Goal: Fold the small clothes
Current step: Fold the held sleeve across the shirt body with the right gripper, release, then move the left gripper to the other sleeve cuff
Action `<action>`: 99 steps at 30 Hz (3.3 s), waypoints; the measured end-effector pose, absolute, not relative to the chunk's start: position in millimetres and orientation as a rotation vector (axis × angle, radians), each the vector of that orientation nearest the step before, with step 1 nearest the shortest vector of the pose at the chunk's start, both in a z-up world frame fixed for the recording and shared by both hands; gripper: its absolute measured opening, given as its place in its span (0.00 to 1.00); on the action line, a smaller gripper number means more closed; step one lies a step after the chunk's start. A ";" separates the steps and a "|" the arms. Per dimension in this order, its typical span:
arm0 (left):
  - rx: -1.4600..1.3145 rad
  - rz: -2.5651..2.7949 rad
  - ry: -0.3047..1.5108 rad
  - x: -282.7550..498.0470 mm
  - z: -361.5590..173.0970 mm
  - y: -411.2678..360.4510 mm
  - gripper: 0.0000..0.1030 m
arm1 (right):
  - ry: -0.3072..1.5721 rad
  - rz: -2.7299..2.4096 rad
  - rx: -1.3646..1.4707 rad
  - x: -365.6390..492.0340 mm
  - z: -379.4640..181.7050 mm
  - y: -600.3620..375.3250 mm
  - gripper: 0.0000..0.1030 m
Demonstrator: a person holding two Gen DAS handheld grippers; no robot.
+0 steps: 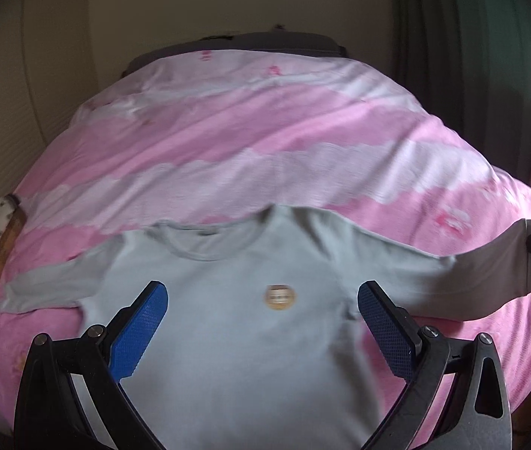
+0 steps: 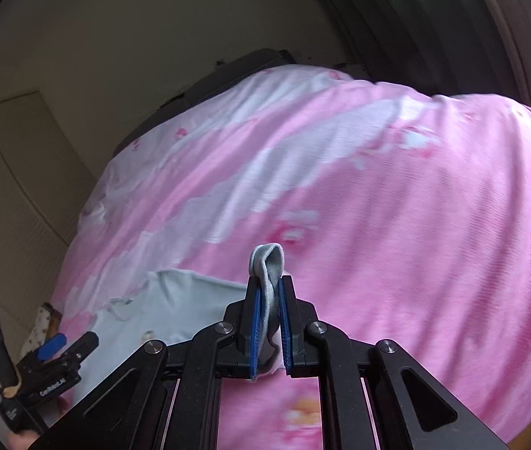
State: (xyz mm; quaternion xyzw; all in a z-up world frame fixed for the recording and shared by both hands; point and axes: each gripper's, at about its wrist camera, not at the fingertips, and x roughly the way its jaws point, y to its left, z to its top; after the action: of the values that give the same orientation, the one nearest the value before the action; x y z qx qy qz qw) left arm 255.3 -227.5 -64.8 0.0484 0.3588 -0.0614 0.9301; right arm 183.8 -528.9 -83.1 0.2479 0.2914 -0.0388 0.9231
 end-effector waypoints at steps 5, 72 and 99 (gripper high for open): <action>0.047 -0.071 0.723 257.9 -51.8 -163.6 1.00 | 0.589 -0.045 0.481 213.3 -58.1 -471.9 0.10; 0.032 -0.036 0.877 316.1 -138.0 -103.4 1.00 | 0.852 -0.030 0.047 267.3 -164.9 -333.8 0.38; 0.055 0.072 0.960 361.3 -175.2 -71.3 1.00 | 0.764 -0.125 0.052 288.6 -152.4 -349.3 0.37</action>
State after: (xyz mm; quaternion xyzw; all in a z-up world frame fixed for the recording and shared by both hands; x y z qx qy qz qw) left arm 361.3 -71.3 -175.2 0.0265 0.4618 0.0346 0.8859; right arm 288.6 -349.3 -152.4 0.0252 0.3726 -0.0611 0.9256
